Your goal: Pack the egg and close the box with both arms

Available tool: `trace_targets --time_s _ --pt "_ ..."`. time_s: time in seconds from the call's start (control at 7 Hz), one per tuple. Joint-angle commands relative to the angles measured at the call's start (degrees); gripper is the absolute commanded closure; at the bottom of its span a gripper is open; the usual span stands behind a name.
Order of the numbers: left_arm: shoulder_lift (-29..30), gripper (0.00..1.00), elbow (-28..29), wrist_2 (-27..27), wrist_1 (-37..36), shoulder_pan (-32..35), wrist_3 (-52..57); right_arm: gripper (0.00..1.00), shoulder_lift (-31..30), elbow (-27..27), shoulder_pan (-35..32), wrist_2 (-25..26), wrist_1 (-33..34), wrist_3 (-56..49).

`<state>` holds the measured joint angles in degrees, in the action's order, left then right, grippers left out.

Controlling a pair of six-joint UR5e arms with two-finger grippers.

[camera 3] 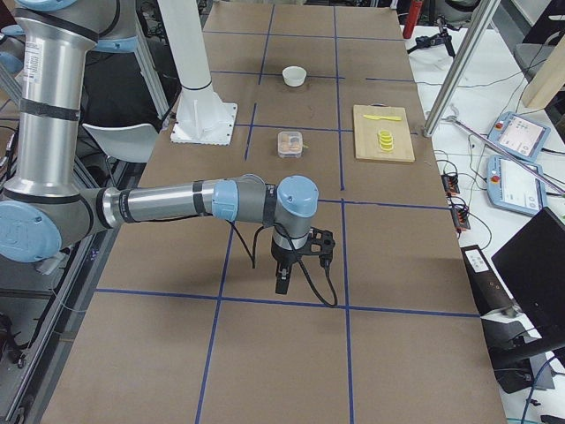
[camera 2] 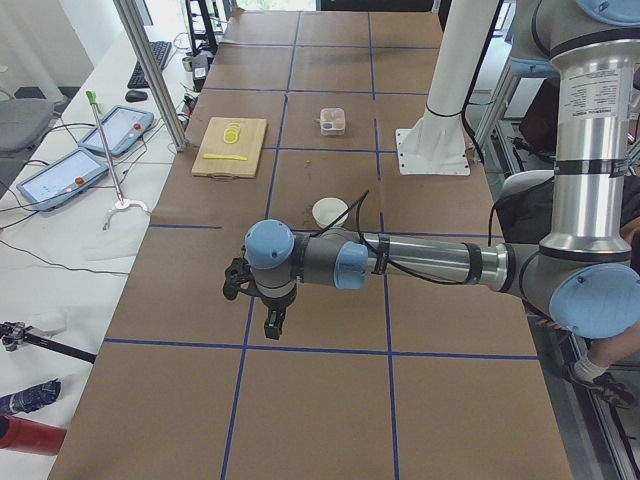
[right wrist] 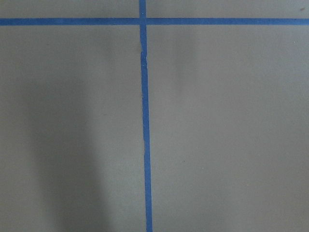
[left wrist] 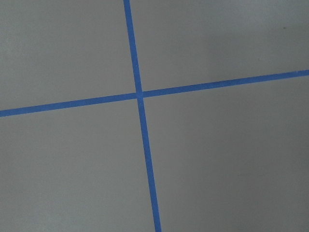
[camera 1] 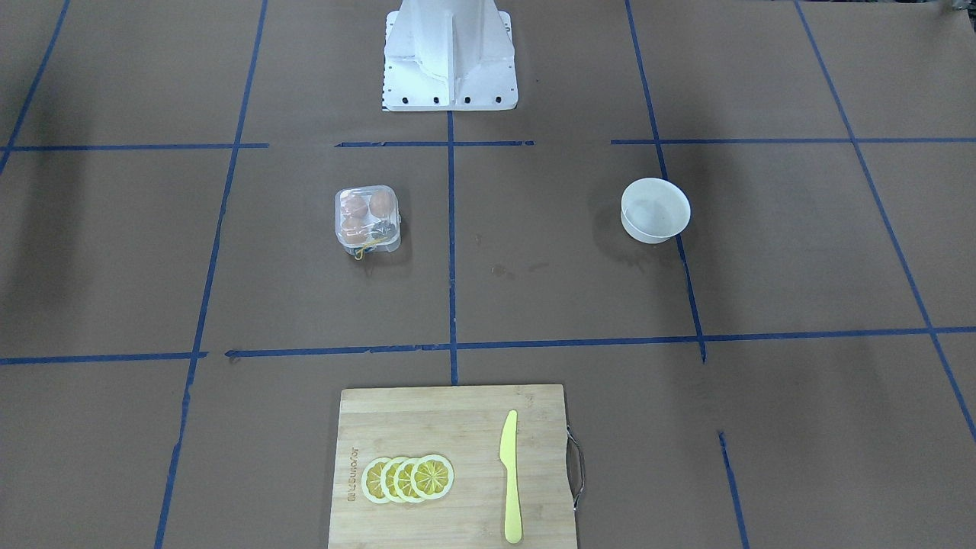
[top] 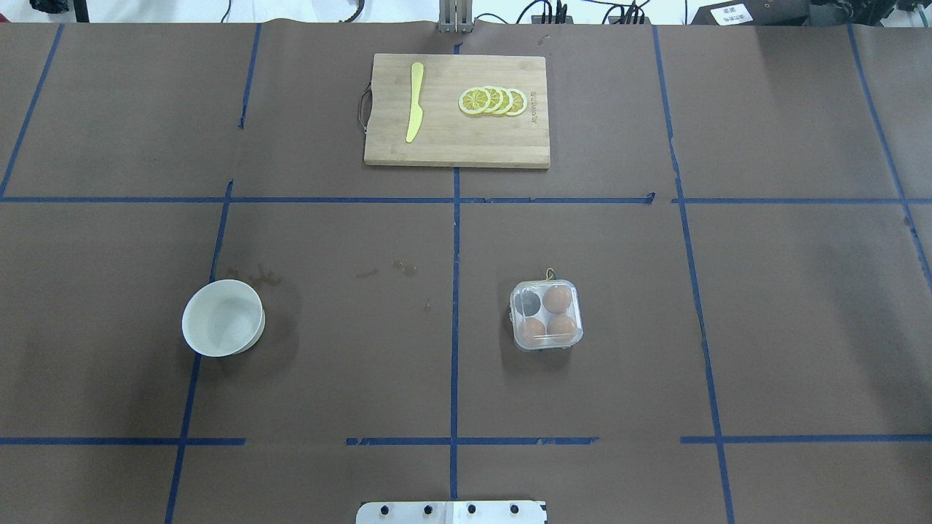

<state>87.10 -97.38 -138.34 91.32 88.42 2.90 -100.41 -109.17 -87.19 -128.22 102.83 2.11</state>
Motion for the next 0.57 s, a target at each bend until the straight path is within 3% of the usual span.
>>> trace_targets --time_s 0.0,0.43 --pt "0.0 0.0 0.0 0.0 0.0 0.0 0.0 0.0 -0.05 0.18 0.0 -0.1 0.0 0.0" --pt "0.0 0.0 0.0 0.0 0.0 0.0 0.0 0.0 -0.05 0.53 0.0 -0.1 0.0 -0.09"
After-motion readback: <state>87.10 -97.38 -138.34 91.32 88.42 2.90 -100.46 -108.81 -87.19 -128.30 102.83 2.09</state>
